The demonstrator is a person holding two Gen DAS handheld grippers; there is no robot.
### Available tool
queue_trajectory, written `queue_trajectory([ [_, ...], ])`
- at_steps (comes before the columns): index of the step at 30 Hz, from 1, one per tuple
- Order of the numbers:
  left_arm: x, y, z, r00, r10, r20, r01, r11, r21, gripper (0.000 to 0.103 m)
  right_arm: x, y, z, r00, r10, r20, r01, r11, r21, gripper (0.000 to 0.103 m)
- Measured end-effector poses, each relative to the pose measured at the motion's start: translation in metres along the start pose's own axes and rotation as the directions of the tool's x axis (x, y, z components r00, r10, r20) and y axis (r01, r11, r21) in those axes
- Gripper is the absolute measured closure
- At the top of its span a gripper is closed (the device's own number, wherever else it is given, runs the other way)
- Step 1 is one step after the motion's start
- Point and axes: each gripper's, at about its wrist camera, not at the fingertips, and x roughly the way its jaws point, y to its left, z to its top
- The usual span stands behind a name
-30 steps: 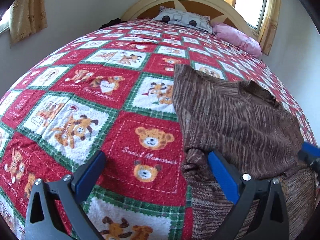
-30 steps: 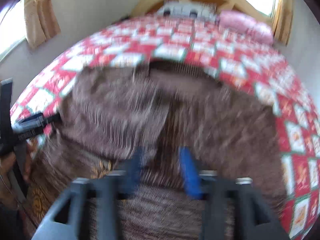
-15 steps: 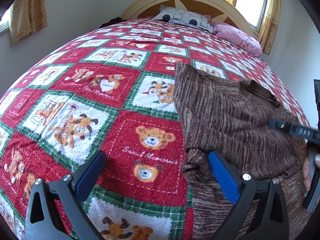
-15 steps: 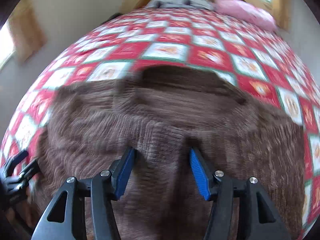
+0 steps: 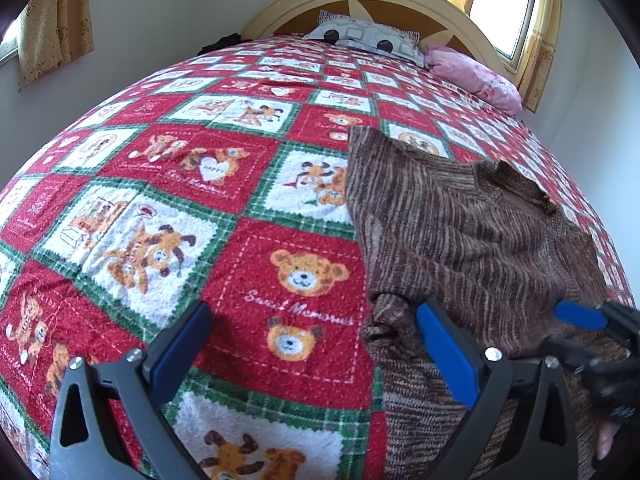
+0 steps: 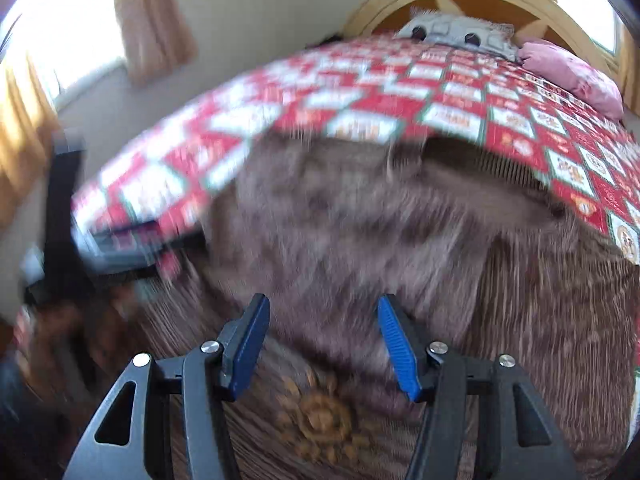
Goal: Fold small clothes
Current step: 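Open the right gripper and move it over the folded sweater, then move both grippers back toward the ribbed hem of the brown sweater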
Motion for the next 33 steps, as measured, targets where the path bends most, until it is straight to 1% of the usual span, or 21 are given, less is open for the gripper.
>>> queue_trajectory([
  [1, 0.0, -0.002, -0.001, 1.0, 0.007, -0.007, -0.007, 1.0, 0.015, 0.0, 0.004, -0.001, -0.006, 1.0, -0.017, -0.012, 0.017, 1.0, -0.014, 0.045],
  [2, -0.001, -0.004, -0.004, 1.0, 0.014, -0.012, -0.013, 0.999, 0.029, 0.0, -0.001, -0.001, -0.01, 1.0, -0.018, 0.016, 0.019, 1.0, -0.023, 0.045],
  [4, -0.004, -0.008, -0.008, 1.0, 0.025, -0.009, -0.025, 0.998, 0.056, 0.0, -0.011, -0.001, -0.014, 0.999, -0.035, 0.007, 0.035, 0.999, -0.015, 0.045],
  [6, -0.003, -0.007, -0.008, 1.0, 0.025, -0.012, -0.024, 0.998, 0.054, 0.0, -0.016, -0.003, -0.018, 0.999, -0.05, 0.014, 0.05, 0.999, -0.013, 0.045],
  [8, -0.002, -0.007, -0.007, 1.0, 0.024, -0.018, -0.023, 0.998, 0.052, 0.0, -0.011, -0.009, -0.023, 0.997, -0.077, -0.007, 0.077, 0.997, 0.004, 0.045],
  [11, -0.002, -0.006, -0.008, 0.999, 0.028, -0.022, -0.027, 0.998, 0.06, 0.0, -0.017, -0.019, -0.024, 0.999, -0.044, -0.017, 0.045, 0.996, 0.073, 0.045],
  [14, -0.007, -0.001, -0.01, 1.0, 0.005, -0.003, -0.005, 0.999, 0.042, 0.0, -0.024, -0.016, -0.027, 0.998, -0.058, -0.018, 0.059, 0.996, 0.072, 0.045],
  [16, -0.006, 0.0, -0.009, 1.0, -0.002, -0.006, 0.002, 0.999, 0.035, 0.0, -0.032, -0.019, -0.029, 0.998, -0.066, 0.015, 0.064, 0.992, 0.107, 0.045],
  [17, -0.008, -0.001, -0.01, 1.0, 0.006, 0.002, -0.006, 0.999, 0.037, 0.0, -0.034, -0.02, -0.03, 0.997, -0.076, 0.02, 0.073, 0.989, 0.128, 0.045],
  [19, -0.014, -0.006, -0.013, 1.0, 0.026, 0.016, -0.027, 0.998, 0.055, 0.0, -0.038, -0.024, -0.038, 0.995, -0.098, 0.007, 0.096, 0.981, 0.171, 0.045],
  [21, -0.019, -0.012, -0.019, 1.0, 0.021, 0.0, -0.021, 0.996, 0.086, 0.0, -0.039, -0.024, -0.046, 0.992, -0.122, -0.016, 0.123, 0.979, 0.162, 0.045],
  [22, -0.023, -0.016, -0.022, 1.0, 0.024, 0.005, -0.025, 0.994, 0.102, 0.0, -0.041, -0.023, -0.053, 0.988, -0.151, -0.024, 0.153, 0.978, 0.145, 0.045],
  [24, -0.034, -0.024, -0.027, 0.999, 0.026, 0.021, -0.028, 0.99, 0.141, 0.0, -0.046, -0.023, -0.061, 0.985, -0.171, -0.032, 0.173, 0.975, 0.138, 0.045],
  [27, -0.051, -0.033, -0.037, 0.999, -0.001, 0.038, -0.006, 0.985, 0.171, 0.0, -0.059, -0.024, -0.075, 0.988, -0.152, -0.021, 0.154, 0.976, 0.154, 0.045],
  [30, -0.067, -0.038, -0.049, 0.999, -0.015, 0.041, 0.007, 0.981, 0.196, 0.0, -0.074, -0.021, -0.089, 0.986, -0.168, -0.01, 0.167, 0.974, 0.154, 0.045],
  [33, -0.084, -0.041, -0.063, 0.998, -0.012, 0.056, 0.0, 0.975, 0.223, 0.0, -0.093, -0.014, -0.104, 0.984, -0.179, 0.013, 0.175, 0.974, 0.147, 0.045],
])
